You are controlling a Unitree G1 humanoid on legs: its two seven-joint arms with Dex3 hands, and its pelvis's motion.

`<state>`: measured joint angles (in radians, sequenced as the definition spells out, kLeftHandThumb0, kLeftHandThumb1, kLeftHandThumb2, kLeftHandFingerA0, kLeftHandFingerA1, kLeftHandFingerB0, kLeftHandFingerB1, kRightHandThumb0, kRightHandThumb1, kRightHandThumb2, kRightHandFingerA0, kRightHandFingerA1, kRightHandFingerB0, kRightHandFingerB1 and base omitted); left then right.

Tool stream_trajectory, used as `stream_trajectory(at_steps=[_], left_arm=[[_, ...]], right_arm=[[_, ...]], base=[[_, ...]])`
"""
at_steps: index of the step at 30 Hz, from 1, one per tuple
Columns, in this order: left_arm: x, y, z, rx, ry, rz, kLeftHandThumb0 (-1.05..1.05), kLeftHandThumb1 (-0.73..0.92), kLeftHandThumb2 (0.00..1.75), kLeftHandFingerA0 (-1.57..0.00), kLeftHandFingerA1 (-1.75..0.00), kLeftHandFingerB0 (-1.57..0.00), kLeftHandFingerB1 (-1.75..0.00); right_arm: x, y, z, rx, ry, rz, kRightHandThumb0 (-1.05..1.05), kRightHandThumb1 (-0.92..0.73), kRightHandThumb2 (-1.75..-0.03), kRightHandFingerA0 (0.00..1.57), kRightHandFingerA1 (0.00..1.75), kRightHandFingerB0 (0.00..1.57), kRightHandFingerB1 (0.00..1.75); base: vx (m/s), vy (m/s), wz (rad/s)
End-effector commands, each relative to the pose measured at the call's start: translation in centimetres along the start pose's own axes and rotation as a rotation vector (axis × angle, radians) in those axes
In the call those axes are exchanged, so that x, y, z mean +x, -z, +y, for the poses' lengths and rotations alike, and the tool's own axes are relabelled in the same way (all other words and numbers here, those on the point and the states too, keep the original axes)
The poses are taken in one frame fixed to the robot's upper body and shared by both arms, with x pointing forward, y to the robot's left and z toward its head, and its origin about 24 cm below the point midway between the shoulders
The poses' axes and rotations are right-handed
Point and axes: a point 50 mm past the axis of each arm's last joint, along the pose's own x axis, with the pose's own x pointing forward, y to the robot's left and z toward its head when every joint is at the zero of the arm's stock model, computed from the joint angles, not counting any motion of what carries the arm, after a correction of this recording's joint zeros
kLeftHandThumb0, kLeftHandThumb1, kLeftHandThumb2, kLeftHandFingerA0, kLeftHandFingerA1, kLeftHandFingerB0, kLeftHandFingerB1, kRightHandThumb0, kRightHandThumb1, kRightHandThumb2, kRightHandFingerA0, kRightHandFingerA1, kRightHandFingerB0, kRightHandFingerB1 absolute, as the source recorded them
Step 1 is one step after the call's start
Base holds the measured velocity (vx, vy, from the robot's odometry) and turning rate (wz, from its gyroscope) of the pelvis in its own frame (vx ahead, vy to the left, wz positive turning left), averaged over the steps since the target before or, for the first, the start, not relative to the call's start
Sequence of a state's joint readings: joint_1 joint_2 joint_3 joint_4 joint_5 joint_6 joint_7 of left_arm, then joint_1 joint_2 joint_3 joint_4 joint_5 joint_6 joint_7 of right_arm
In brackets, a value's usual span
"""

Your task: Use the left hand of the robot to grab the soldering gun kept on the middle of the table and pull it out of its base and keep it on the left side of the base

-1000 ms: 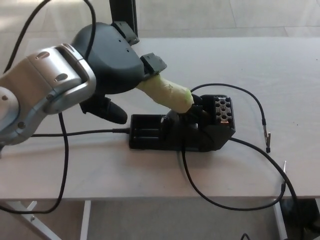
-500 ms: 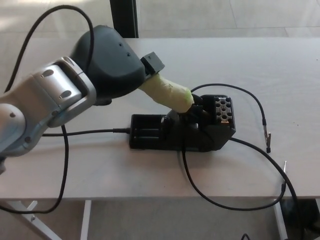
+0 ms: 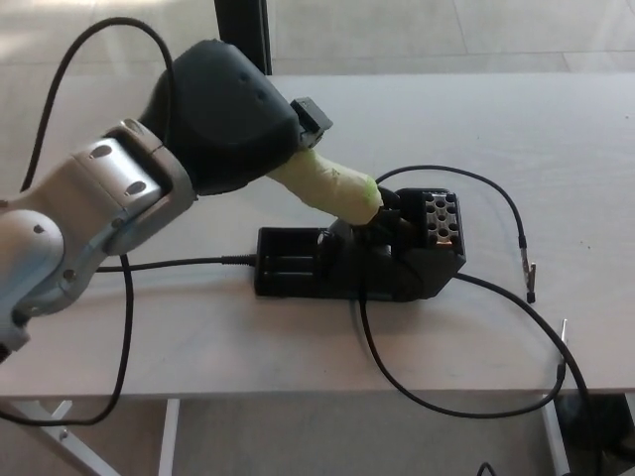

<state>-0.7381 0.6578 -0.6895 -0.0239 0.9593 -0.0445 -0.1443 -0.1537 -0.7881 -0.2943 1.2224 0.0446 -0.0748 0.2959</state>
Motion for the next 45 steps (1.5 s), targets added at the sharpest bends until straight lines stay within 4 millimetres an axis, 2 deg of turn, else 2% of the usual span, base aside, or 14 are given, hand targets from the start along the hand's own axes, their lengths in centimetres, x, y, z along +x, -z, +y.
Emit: stream_trajectory(at_steps=[1,11,13,15,16,17,22,24,25,26,33,34,35,45], left_arm=[[-1.6,1.2,-2.5,-0.107,-0.243,0.000,-0.20,0.48,0.95,-0.97,-1.56,-0.89,-1.09],[-2.8,5.2,-0.8,-0.031,-0.224,0.064,-0.19,0.46,0.87,-1.03,-1.69,-0.89,-0.90],[-3.4,6.7,0.0,0.018,-0.200,0.077,-0.22,0.48,0.97,-1.03,-1.73,-0.86,-1.12],[-3.8,7.6,0.4,0.013,-0.199,0.083,-0.35,0.51,0.65,-1.01,-1.63,-0.93,-0.87],[-4.1,8.1,0.5,0.010,-0.190,0.090,-0.34,0.38,0.88,-1.28,-1.37,-0.87,-0.85],[-4.4,8.5,0.7,0.013,-0.171,0.099,-0.33,0.53,0.66,-1.02,-1.64,-0.92,-0.77],[-6.0,10.0,1.0,0.093,-0.167,0.084,-0.23,0.45,0.76,-0.99,-1.66,-0.92,-1.08],[-6.6,10.3,0.9,0.113,-0.171,0.075,-0.38,0.37,0.88,-1.31,-1.38,-0.91,-0.91],[-6.9,10.5,0.9,0.128,-0.159,0.077,-0.38,0.37,0.88,-1.31,-1.38,-0.91,-0.91],[-7.2,10.6,0.8,0.118,-0.141,0.077,-0.32,0.50,0.67,-1.01,-1.67,-0.92,-0.88],[-8.3,10.5,0.2,0.088,-0.060,0.106,-0.27,0.57,0.77,-0.99,-1.61,-0.86,-0.86],[-8.3,10.3,0.1,0.080,-0.053,0.103,-0.30,0.48,1.01,-1.26,-1.34,-0.82,-0.86],[-8.3,10.1,0.0,0.081,-0.054,0.100,-0.24,0.56,0.86,-1.03,-1.69,-0.87,-0.87],[-6.9,8.9,-0.1,-0.015,-0.125,0.096,-0.23,0.56,0.87,-0.94,-1.65,-0.82,-1.12]], right_arm=[[-0.5,-1.0,-2.1,0.020,0.144,-0.081,-0.66,-0.71,-0.61,0.67,0.62,0.52,0.43],[-0.6,-0.9,-2.3,0.025,0.157,-0.084,-0.67,-0.73,-0.62,0.70,0.60,0.55,0.45],[-0.6,-1.0,-2.2,0.027,0.154,-0.085,-0.66,-0.73,-0.62,0.70,0.61,0.56,0.44],[-0.6,-0.9,-2.3,0.022,0.160,-0.080,-0.66,-0.73,-0.62,0.72,0.61,0.57,0.45],[-0.6,-0.9,-2.3,0.022,0.162,-0.079,-0.67,-0.73,-0.62,0.72,0.61,0.57,0.45],[-0.6,-0.8,-2.3,0.025,0.165,-0.078,-0.67,-0.72,-0.62,0.72,0.62,0.57,0.45],[-0.6,-0.9,-2.4,0.008,0.162,-0.082,-0.67,-0.73,-0.62,0.72,0.61,0.56,0.45],[-0.7,-0.7,-2.4,0.021,0.163,-0.077,-0.68,-0.72,-0.62,0.71,0.61,0.57,0.46],[-0.7,-0.7,-2.4,0.020,0.163,-0.079,-0.68,-0.72,-0.62,0.71,0.61,0.57,0.46],[-0.7,-0.6,-2.5,0.017,0.166,-0.072,-0.68,-0.72,-0.62,0.71,0.61,0.57,0.45],[-0.6,-0.6,-2.3,0.027,0.161,-0.072,-0.65,-0.73,-0.62,0.70,0.61,0.56,0.46],[-0.6,-0.6,-2.3,0.023,0.161,-0.070,-0.66,-0.73,-0.62,0.72,0.61,0.57,0.46],[-0.6,-0.7,-2.3,0.017,0.160,-0.071,-0.67,-0.72,-0.62,0.71,0.62,0.56,0.46],[-0.6,-1.1,-2.5,0.006,0.162,-0.082,-0.66,-0.73,-0.62,0.72,0.59,0.56,0.45]], base=[[0.00,0.000,0.00],[0.00,0.000,0.00],[0.00,0.000,0.00],[0.00,0.000,0.00],[0.00,0.000,0.00],[0.00,0.000,0.00],[0.00,0.000,0.00],[0.00,0.000,0.00],[0.00,0.000,0.00],[0.00,0.000,0.00],[0.00,0.000,0.00],[0.00,0.000,0.00],[0.00,0.000,0.00],[0.00,0.000,0.00]])
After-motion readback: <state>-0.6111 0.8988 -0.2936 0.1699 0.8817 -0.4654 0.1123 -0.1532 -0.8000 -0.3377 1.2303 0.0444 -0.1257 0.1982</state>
